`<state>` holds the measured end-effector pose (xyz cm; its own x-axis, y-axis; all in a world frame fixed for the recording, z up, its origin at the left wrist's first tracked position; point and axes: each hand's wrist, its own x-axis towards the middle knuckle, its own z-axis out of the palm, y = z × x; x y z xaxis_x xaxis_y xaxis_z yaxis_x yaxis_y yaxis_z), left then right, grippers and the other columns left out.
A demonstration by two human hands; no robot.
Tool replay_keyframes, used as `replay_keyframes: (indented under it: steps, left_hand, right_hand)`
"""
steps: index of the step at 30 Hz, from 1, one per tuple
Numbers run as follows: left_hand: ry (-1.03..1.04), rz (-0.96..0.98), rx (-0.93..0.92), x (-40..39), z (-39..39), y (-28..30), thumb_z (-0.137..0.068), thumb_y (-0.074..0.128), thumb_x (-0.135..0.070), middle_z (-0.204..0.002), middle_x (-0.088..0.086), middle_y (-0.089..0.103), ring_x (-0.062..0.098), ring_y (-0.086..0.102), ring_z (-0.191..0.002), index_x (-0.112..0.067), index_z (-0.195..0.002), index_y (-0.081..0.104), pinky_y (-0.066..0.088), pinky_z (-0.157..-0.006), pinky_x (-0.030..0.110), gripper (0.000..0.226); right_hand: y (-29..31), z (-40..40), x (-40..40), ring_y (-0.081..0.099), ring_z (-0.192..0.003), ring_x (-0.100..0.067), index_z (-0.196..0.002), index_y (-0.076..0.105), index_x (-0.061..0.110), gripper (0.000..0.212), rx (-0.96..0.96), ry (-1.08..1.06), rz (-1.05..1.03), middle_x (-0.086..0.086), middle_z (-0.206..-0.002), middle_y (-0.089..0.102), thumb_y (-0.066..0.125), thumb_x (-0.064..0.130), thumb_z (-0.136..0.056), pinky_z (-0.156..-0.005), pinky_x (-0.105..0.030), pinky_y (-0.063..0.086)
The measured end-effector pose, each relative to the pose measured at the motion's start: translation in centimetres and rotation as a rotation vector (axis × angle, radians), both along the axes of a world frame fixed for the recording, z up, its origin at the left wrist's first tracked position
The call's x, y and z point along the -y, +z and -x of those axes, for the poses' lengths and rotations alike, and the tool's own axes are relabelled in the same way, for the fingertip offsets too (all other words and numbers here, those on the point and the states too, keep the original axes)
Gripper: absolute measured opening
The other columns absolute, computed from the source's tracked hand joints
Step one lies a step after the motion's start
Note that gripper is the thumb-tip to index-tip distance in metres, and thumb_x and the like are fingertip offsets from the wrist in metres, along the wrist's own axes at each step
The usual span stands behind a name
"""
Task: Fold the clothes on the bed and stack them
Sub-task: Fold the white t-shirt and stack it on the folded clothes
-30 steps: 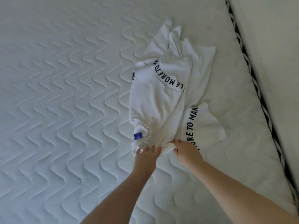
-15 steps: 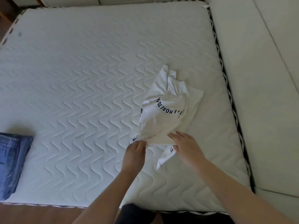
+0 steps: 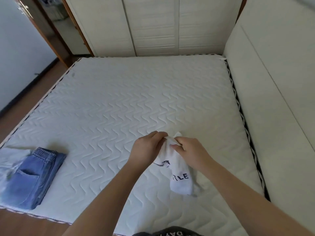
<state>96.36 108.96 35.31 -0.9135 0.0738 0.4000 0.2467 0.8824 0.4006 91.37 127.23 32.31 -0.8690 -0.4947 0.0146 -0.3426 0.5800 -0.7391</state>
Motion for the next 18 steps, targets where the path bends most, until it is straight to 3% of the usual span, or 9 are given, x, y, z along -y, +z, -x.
replay_keyframes:
  steps: [1, 3, 5, 8, 12, 13, 15, 18]
  left_hand:
    - [0.03, -0.067, 0.041, 0.7, -0.2, 0.4, -0.092, 0.06, -0.015, -0.09, -0.005, 0.072, 0.011, 0.063, -0.073, -0.016, -0.103, 0.073, 0.046, -0.062, 0.017, 0.017]
    - [0.086, -0.236, 0.133, 2.4, -0.6, 0.6, -0.089, 0.068, -0.018, -0.078, -0.011, 0.068, 0.006, 0.058, -0.073, -0.022, -0.098, 0.072, 0.037, -0.062, 0.007, 0.011]
    - [0.095, -0.349, 0.215, 4.2, -0.8, 0.4, -0.084, 0.076, -0.025, -0.064, -0.016, 0.06, 0.001, 0.054, -0.062, -0.028, -0.091, 0.069, 0.036, -0.058, 0.009, 0.01]
    - [0.037, -0.366, 0.411, 6.4, -1.9, -0.7, -0.076, 0.082, -0.04, -0.065, -0.019, 0.06, 0.0, 0.049, -0.059, -0.039, -0.082, 0.063, 0.038, -0.059, 0.016, 0.02]
    - [0.003, -0.432, 0.534, 8.8, -3.2, -2.8, -0.083, 0.075, -0.04, -0.077, -0.004, 0.07, 0.017, 0.062, -0.074, -0.03, -0.087, 0.068, 0.049, -0.075, 0.035, 0.013]
    - [0.001, -0.449, 0.52, 9.5, -3.3, -2.9, -0.086, 0.073, -0.038, -0.077, -0.007, 0.07, 0.014, 0.063, -0.076, -0.034, -0.087, 0.067, 0.049, -0.077, 0.032, 0.007]
    - [-0.011, -0.471, 0.478, 11.3, -3.2, -2.0, -0.091, 0.068, -0.037, -0.073, -0.013, 0.068, 0.004, 0.063, -0.07, -0.046, -0.079, 0.06, 0.046, -0.067, 0.018, 0.017]
    - [-0.014, -0.558, 0.432, 15.0, -2.9, 0.0, -0.094, 0.065, -0.03, -0.064, 0.0, 0.065, 0.01, 0.063, -0.058, -0.039, -0.077, 0.06, 0.045, -0.056, 0.016, 0.019]
  right_hand:
    - [0.7, 0.2, 0.4, 0.05, -0.06, 0.007, -0.073, 0.053, 0.042, 0.028, 0.009, 0.005, 0.017, 0.026, -0.061, 0.054, 0.058, 0.025, -0.096, -0.056, -0.017, 0.034]
    - [2.0, 0.5, 1.0, 0.053, -0.064, 0.004, -0.081, 0.059, 0.04, 0.025, 0.049, 0.031, 0.048, 0.024, -0.067, 0.06, 0.056, 0.021, -0.097, -0.059, -0.015, 0.037]
    - [3.1, 0.7, 1.9, 0.06, -0.078, -0.006, -0.099, 0.066, 0.027, 0.015, 0.06, 0.055, 0.062, 0.014, -0.083, 0.067, 0.054, 0.019, -0.098, -0.067, -0.018, 0.04]
    - [4.4, 0.8, 3.2, 0.061, -0.093, -0.008, -0.112, 0.066, 0.02, 0.02, 0.058, 0.018, 0.103, 0.008, -0.101, 0.069, 0.052, 0.015, -0.099, -0.075, -0.018, 0.042]
    - [6.4, 1.1, 4.6, 0.057, -0.087, 0.016, -0.104, 0.064, 0.035, 0.026, 0.049, -0.071, 0.19, 0.028, -0.094, 0.065, 0.051, 0.014, -0.098, -0.072, -0.002, 0.038]
    - [6.7, 1.0, 5.2, 0.056, -0.086, 0.016, -0.104, 0.064, 0.033, 0.024, 0.052, -0.097, 0.192, 0.026, -0.094, 0.065, 0.051, 0.014, -0.098, -0.072, -0.002, 0.038]
    - [7.1, 0.9, 6.5, 0.056, -0.083, 0.013, -0.099, 0.064, 0.033, 0.022, 0.054, -0.169, 0.206, 0.022, -0.091, 0.065, 0.051, 0.015, -0.098, -0.071, -0.003, 0.038]
    - [6.9, 0.4, 8.7, 0.056, -0.07, 0.008, -0.082, 0.061, 0.035, 0.025, 0.061, -0.254, 0.239, 0.024, -0.075, 0.065, 0.052, 0.019, -0.098, -0.062, -0.006, 0.038]
